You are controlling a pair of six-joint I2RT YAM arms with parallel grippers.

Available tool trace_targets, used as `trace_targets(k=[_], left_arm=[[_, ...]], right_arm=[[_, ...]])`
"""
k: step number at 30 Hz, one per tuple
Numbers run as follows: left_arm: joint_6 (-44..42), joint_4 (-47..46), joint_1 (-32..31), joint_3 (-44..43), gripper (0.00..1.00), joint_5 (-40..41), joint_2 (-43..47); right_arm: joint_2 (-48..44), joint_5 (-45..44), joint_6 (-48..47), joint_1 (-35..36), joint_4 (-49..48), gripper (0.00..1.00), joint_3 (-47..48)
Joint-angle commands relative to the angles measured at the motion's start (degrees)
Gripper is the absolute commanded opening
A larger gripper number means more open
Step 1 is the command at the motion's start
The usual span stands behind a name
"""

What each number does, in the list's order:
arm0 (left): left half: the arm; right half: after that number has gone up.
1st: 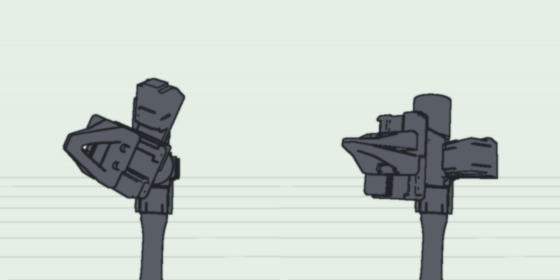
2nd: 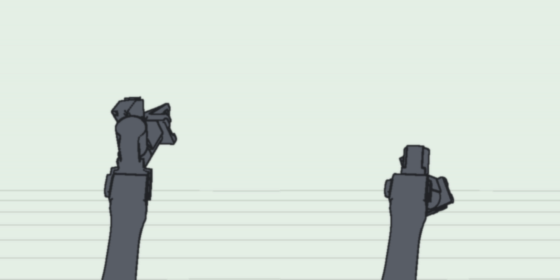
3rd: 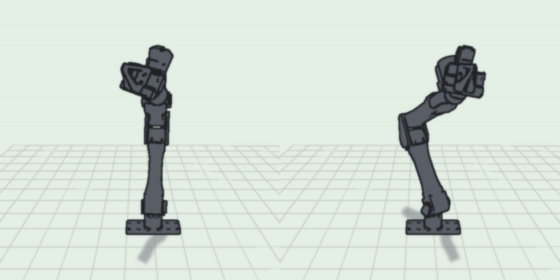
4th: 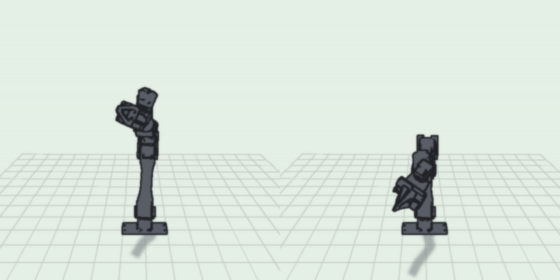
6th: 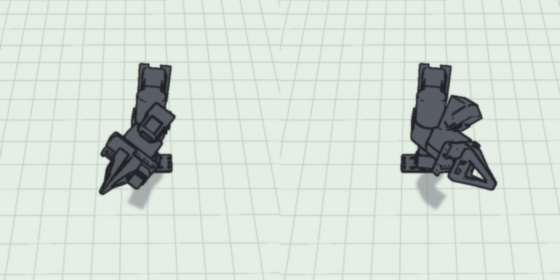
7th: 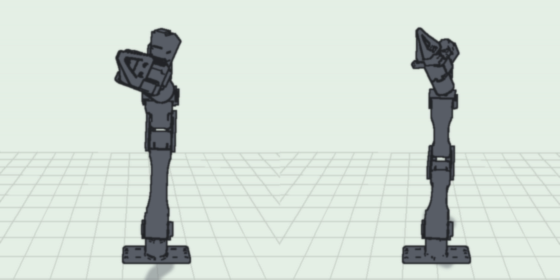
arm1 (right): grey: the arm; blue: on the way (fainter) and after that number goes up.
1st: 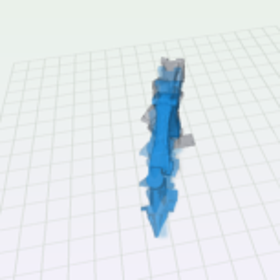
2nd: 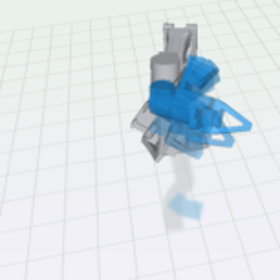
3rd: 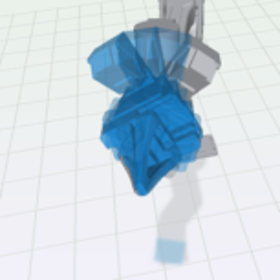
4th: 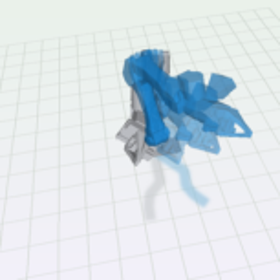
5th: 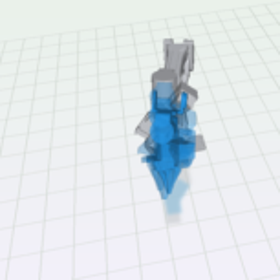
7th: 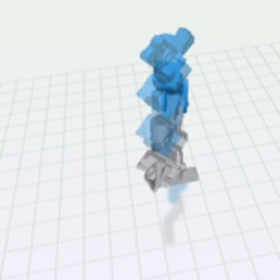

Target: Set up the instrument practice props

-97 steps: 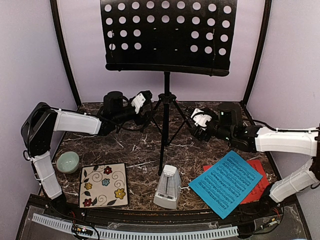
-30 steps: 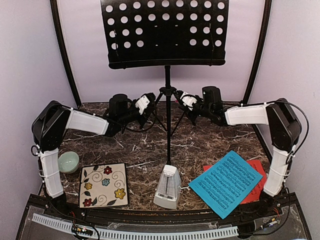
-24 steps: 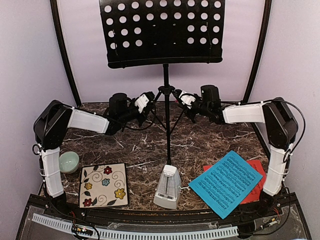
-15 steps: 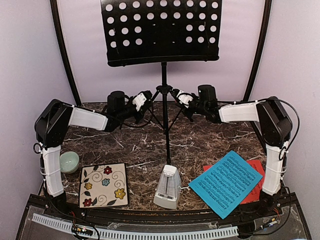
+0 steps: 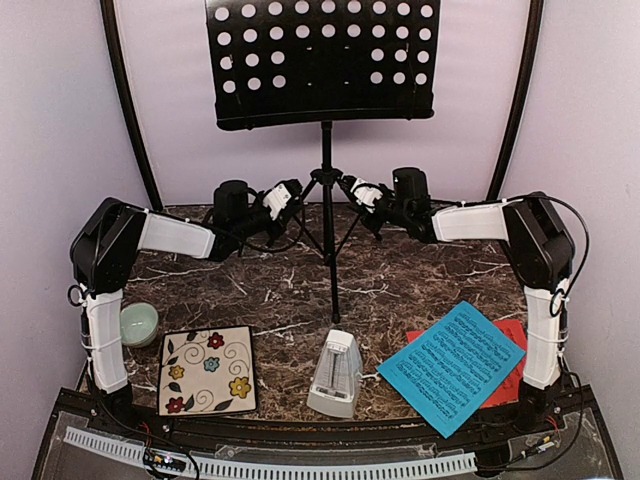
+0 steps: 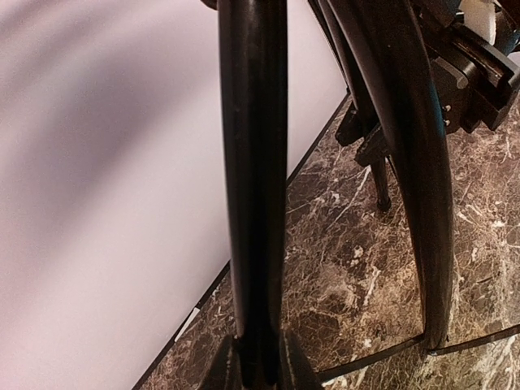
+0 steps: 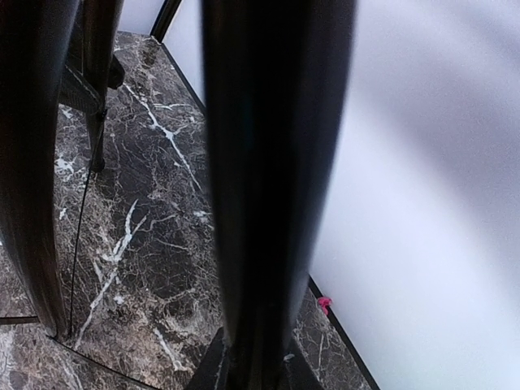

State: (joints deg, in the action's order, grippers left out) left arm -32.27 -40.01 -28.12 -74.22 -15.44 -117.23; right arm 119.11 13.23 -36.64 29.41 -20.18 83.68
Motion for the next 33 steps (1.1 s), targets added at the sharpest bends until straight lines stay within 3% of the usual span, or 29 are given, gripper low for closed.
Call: trace_targets(k=[1, 11, 16, 18, 22, 33], left_arm=[[1.07, -3.36, 0.82, -2.22, 0.1, 0.07, 1.08], [1.64, -2.96, -0.7, -1.04, 0.38, -0.74, 1.9], [2.57, -2.97, -1.02, 1.16, 0.58, -0.9, 4.25], [3.31, -3.0, -1.01, 2.22, 0.63, -1.06, 5.37], [4.75, -3.63, -1.13, 4.85, 0.72, -1.77, 7.16], [8.06, -5.21, -1.22, 10.54, 0.81, -1.05, 10.75]], right_arm=[[-1.1, 0.42, -1.26, -0.79, -7.53, 0.21, -0.39], [-4.36, 0.85, -0.92, 0.15, -10.14, 0.61, -4.65], [-6.25, 0.13, -0.66, 0.9, -11.34, 0.73, -7.2], [-7.34, -0.37, -0.4, 1.0, -12.09, 0.83, -8.79], [-9.31, -0.88, 0.36, 1.12, -12.92, 0.93, -11.25], [-14.0, -1.71, 2.04, 1.88, -13.71, 1.0, -16.72]])
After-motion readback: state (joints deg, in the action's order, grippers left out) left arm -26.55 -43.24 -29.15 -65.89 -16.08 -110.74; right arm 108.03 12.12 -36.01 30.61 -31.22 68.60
